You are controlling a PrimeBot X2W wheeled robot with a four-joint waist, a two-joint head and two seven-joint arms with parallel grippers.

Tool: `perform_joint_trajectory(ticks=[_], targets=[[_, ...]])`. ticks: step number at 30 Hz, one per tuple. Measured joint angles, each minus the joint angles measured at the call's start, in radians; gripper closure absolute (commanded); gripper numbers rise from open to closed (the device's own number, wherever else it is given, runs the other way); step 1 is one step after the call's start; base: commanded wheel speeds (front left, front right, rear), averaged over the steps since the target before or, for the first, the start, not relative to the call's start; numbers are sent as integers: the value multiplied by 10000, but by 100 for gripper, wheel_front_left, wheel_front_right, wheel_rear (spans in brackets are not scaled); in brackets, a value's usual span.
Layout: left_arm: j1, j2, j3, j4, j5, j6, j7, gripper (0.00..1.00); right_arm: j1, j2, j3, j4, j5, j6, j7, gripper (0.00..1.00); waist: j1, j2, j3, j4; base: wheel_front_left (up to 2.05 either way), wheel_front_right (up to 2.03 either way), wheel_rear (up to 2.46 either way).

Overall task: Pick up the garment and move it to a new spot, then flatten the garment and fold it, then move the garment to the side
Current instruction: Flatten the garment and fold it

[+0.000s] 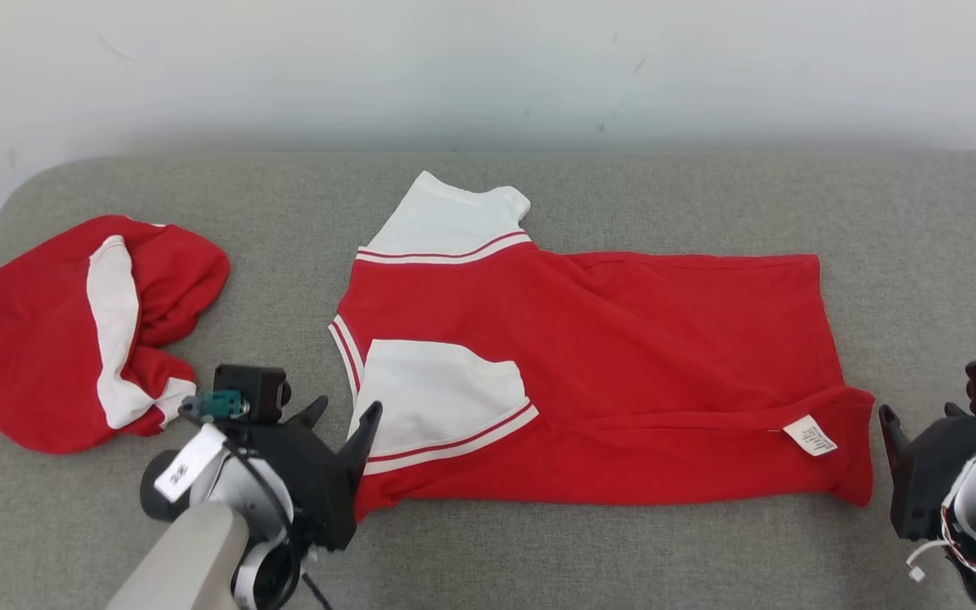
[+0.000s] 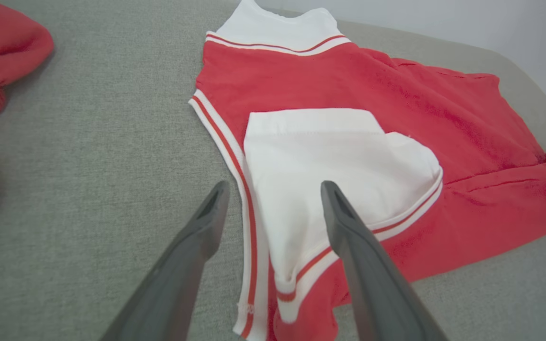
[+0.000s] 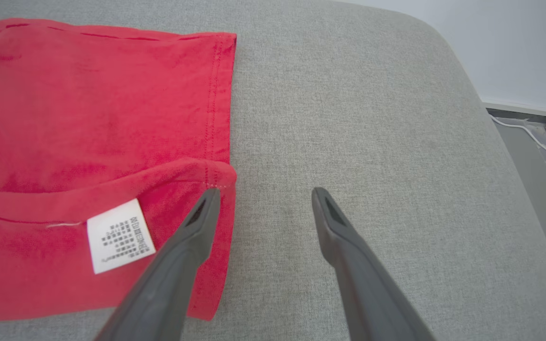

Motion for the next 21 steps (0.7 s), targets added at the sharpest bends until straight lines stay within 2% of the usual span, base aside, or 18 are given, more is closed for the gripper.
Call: perform_joint_trajectory(ticks=[14,21], targets=[[2005,991,-518,-1471,313,35,-35,0,1180,6,-368,-500,8,-169,-94,0,0,0,-260,-40,0,0,0],[2102,1041,-520,-1615,422,190,140,0,1366,209,-343,-554,21,-173,-94,0,0,0,-161,-51,0,0,0]])
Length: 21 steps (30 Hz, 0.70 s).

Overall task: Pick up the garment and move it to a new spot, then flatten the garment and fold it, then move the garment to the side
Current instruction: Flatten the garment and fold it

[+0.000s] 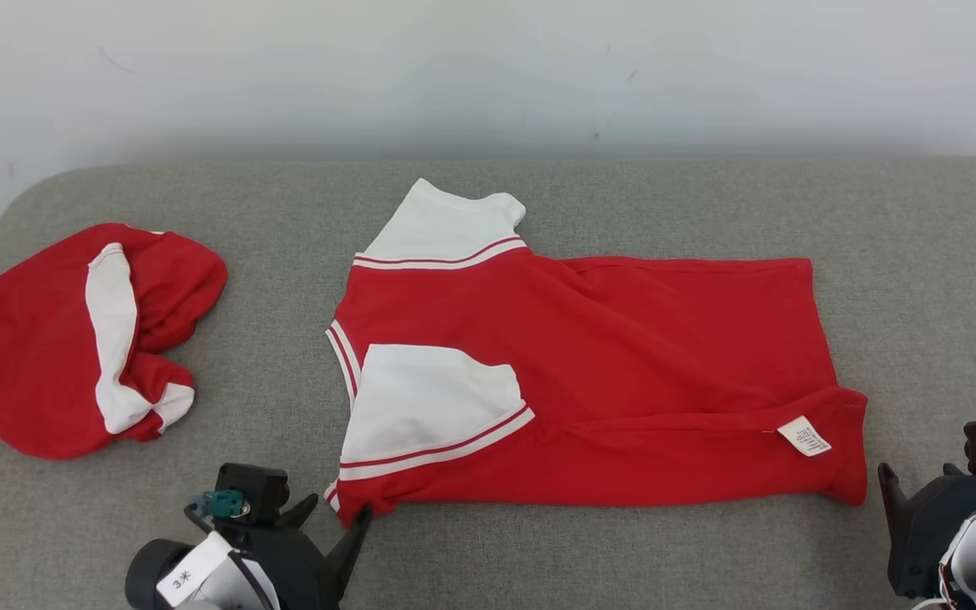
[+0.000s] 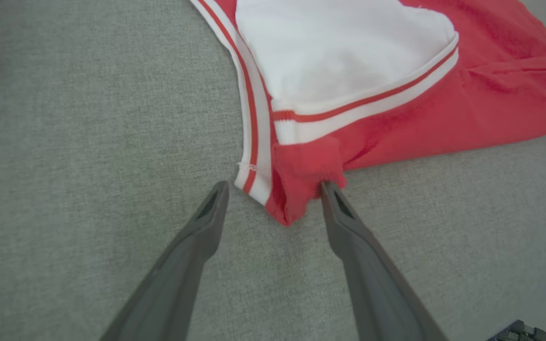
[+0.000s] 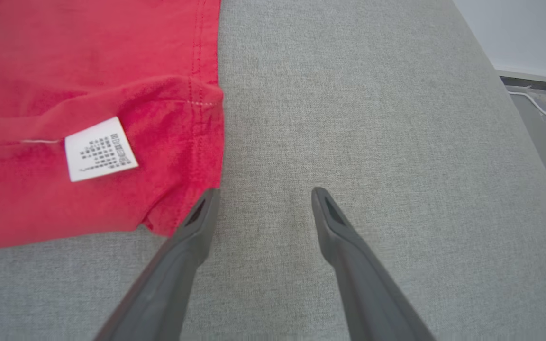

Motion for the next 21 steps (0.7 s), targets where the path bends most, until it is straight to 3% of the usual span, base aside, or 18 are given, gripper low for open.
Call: perform_joint_trajectory(ticks=[10,11,12,13,16,17,18,19,21], targets=[[157,65,-165,-263,56,0,274,0,12,148,119,-8,75,-10,12,0,1,1,144,-106,0,0,0],[156,73,-163,-282,56,2,276,5,12,148,123,-8,75,-10,12,0,1,1,153,-114,0,0,0],[156,84,-161,-288,56,2,290,41,12,148,125,-8,75,-10,13,0,0,0,163,-123,0,0,0],[156,100,-155,-293,52,2,332,53,12,150,138,-8,75,-10,13,0,0,1,173,-130,0,0,0],[153,102,-92,-301,42,33,349,60,13,192,211,-2,75,-8,15,0,1,1,198,-143,0,0,0],[153,105,-86,-301,42,81,351,82,13,215,234,-2,75,-8,15,0,0,1,203,-146,0,0,0],[153,109,-77,-299,42,86,351,95,13,232,253,-2,75,-8,15,0,0,1,207,-148,0,0,0],[153,115,-63,-299,42,86,353,100,13,242,263,0,75,-8,15,0,1,2,210,-151,0,0,0],[153,127,-59,-299,42,86,447,100,13,242,268,4,75,-8,15,0,1,2,213,-153,0,0,0]])
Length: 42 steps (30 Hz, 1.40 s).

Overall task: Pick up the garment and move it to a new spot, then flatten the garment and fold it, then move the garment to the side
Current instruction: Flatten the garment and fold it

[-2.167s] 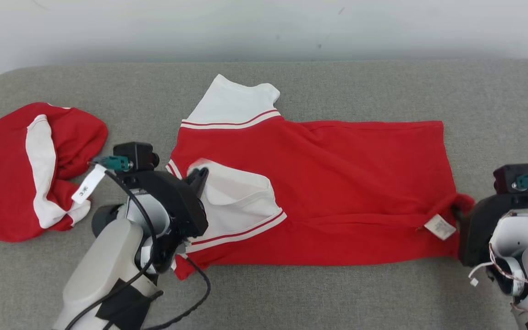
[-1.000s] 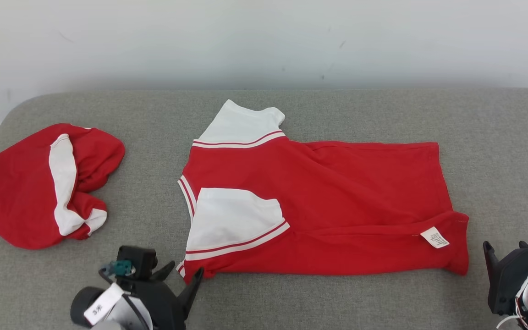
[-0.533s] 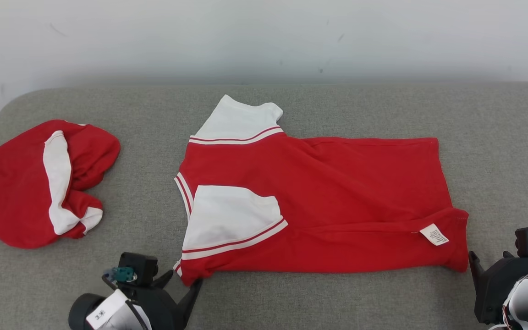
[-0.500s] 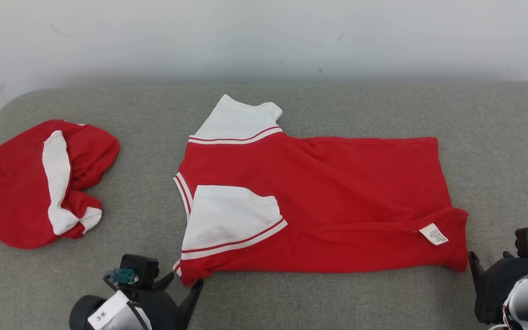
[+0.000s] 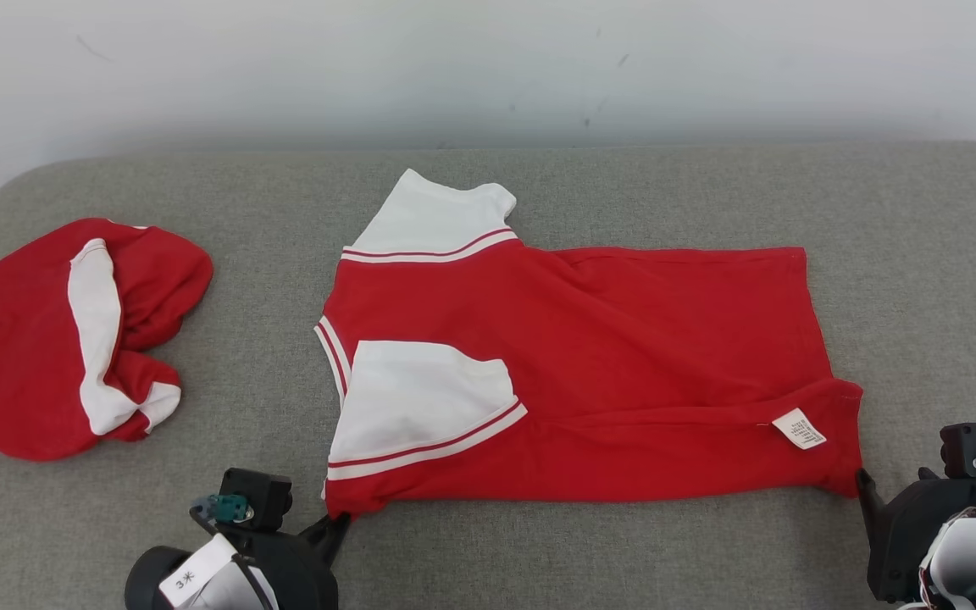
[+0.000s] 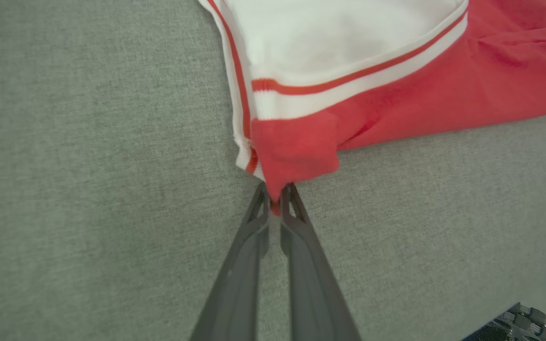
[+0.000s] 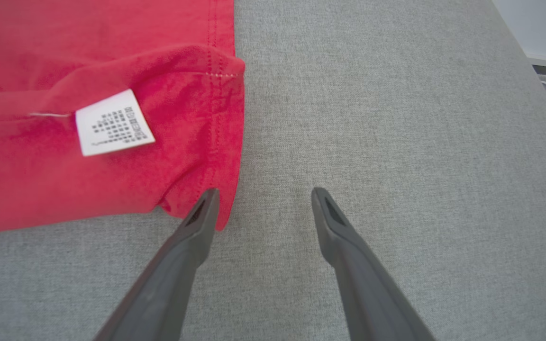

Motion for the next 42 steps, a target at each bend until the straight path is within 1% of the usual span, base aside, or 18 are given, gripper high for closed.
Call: perform_joint_trajectory(ticks=[10,22,28,29,30,32,33,34,35,40,42], targets=[[1,40,2,-77,-12,4,92,100,-3,2,84,23,10,27,75,0,0,0,8,25,0,0,0],[-36,56,-15,-303,-12,12,265,100,-346,395,224,606,320,102,100,0,1,0,247,171,0,0,0],[-49,65,-4,-326,-13,13,314,98,-602,522,242,888,460,186,132,0,1,0,312,233,0,0,0],[-51,63,-4,-336,-13,13,316,97,-629,516,224,955,462,186,174,16,1,0,318,242,0,0,0],[-57,63,-4,-341,-13,13,347,97,-632,502,219,997,464,186,176,50,1,0,323,250,0,0,0],[-59,63,-4,-347,-42,13,347,96,-633,483,211,1045,464,186,174,77,1,0,329,267,0,0,0],[-59,63,-4,-351,-71,13,347,96,-637,487,209,1058,466,186,173,84,1,0,331,274,0,0,0],[-59,63,-2,-355,-77,13,347,96,-643,487,209,1080,468,186,173,96,1,0,332,278,0,0,0],[-59,63,-2,-357,-77,13,347,96,-651,487,209,1108,468,186,171,100,1,0,332,281,0,0,0],[-58,94,12,-376,-77,90,347,96,-677,476,215,1212,468,236,82,100,1,0,317,282,0,0,0],[-58,128,21,-418,-77,94,347,100,-670,453,209,1214,468,274,67,100,2,0,299,281,0,0,0]])
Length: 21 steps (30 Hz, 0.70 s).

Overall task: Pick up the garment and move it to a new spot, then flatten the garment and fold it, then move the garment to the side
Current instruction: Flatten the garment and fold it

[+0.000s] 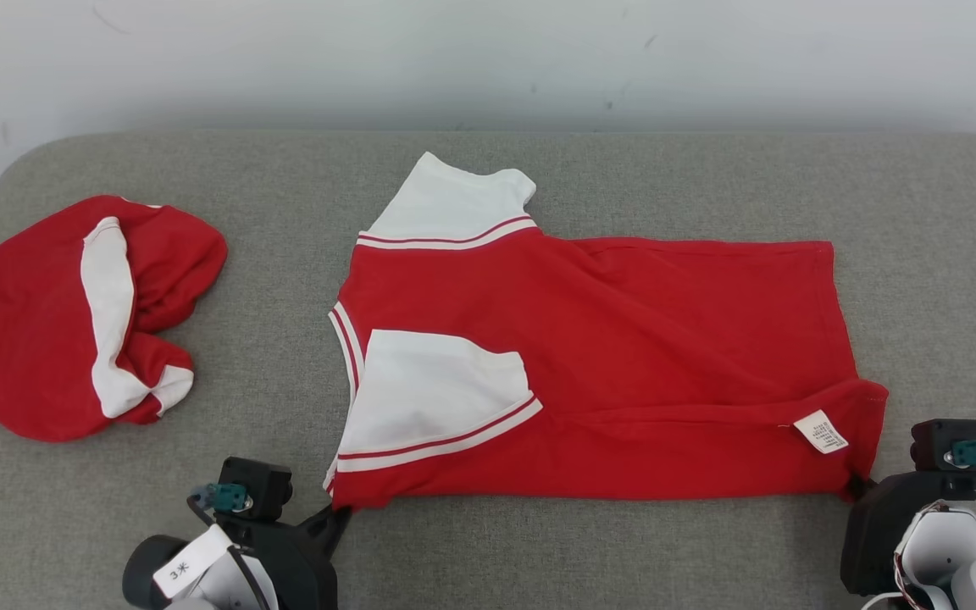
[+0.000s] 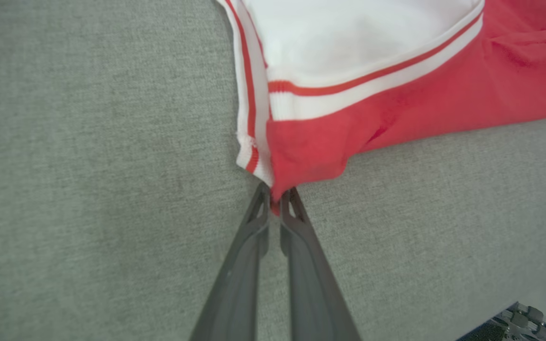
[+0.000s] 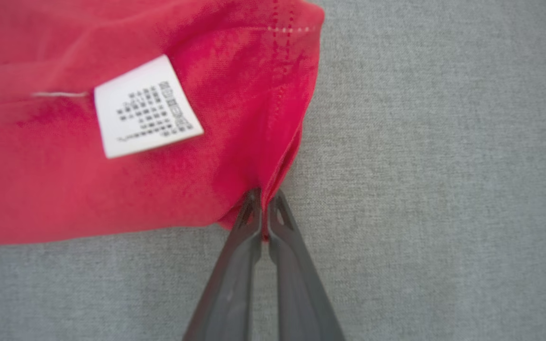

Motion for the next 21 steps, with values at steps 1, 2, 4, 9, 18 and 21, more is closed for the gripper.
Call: perform_joint_trajectory(ticks=[1,2,4,9,18,21], targets=[[1,35,-6,-40,2,-6,-2,100,12,-10,-17,-2,0,0,-40,100,0,0,-12,2,0,0,0],[1,61,-6,-79,2,-10,-6,100,34,-13,-63,-2,6,0,-81,100,0,0,-33,7,0,0,0],[1,163,2,-199,2,-59,-17,100,131,-19,-176,-52,153,4,-81,100,0,0,-92,24,0,0,0],[265,706,186,-568,-182,-182,-17,100,803,-75,-324,-385,464,163,-63,100,-1,0,-312,42,0,0,0],[1467,1287,77,-1482,-591,-378,443,100,2298,-105,-600,-1785,1181,445,334,100,-3,-1,-713,-14,0,0,0],[1693,1292,56,-1789,-646,-428,575,100,2987,-98,-750,-2236,1379,445,577,100,-2,0,-778,-9,0,0,0]])
